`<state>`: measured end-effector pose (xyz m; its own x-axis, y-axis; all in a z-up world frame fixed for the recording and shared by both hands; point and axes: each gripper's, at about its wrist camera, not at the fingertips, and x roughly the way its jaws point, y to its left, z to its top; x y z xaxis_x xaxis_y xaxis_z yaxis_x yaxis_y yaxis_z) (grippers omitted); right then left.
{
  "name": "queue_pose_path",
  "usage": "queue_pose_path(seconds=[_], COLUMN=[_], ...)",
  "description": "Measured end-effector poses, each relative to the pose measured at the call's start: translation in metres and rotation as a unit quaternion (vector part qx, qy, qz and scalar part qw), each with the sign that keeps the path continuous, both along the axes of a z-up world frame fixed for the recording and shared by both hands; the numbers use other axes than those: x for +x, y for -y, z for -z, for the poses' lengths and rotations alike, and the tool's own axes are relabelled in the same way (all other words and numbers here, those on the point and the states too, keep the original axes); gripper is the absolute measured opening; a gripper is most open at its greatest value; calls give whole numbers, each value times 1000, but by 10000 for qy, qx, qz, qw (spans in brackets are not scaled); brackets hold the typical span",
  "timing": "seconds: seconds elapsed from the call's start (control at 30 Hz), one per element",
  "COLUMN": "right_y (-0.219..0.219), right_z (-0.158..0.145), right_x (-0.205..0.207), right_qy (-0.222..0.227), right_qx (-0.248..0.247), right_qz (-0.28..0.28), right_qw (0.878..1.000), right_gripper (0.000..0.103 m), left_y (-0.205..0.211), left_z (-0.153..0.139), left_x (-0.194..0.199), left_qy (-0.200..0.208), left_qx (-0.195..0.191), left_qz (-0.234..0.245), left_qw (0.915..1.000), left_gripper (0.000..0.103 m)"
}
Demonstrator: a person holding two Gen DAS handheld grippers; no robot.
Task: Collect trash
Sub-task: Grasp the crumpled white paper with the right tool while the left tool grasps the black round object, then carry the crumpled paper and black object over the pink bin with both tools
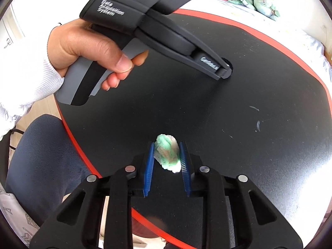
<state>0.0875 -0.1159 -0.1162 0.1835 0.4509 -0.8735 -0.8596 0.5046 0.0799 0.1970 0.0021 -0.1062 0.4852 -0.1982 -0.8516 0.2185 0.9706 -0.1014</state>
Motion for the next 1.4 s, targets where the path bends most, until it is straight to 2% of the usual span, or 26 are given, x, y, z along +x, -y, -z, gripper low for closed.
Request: queue_pose_path(seconds=[0.2,0.4,0.87,1.1,1.4], right_y=[8,18,51,67,85], right_z=[-13,-37,-92,-108,-108], right_x=[1,0,-49,-70,-102], right_qy=[0,54,407,501,454], right_qx=[105,243,565,698,720], right_qz=[149,380,726,857,950], right_qw=[9998,9990,9949,9926,9918], right_gripper=[24,24,24,24,24], left_y=[0,7,31,40,51], left_z=[-16,-46,-100,-109,-101], left_x=[-15,-49,-146,-185,-224], left_qy=[73,216,625,736,652], left_qx=[-17,4,-98,-116,-214], left_qz=[-27,43,82,114,199], left_qw=[10000,9998,9980,9972,9974], left_gripper=[20,20,20,20,20])
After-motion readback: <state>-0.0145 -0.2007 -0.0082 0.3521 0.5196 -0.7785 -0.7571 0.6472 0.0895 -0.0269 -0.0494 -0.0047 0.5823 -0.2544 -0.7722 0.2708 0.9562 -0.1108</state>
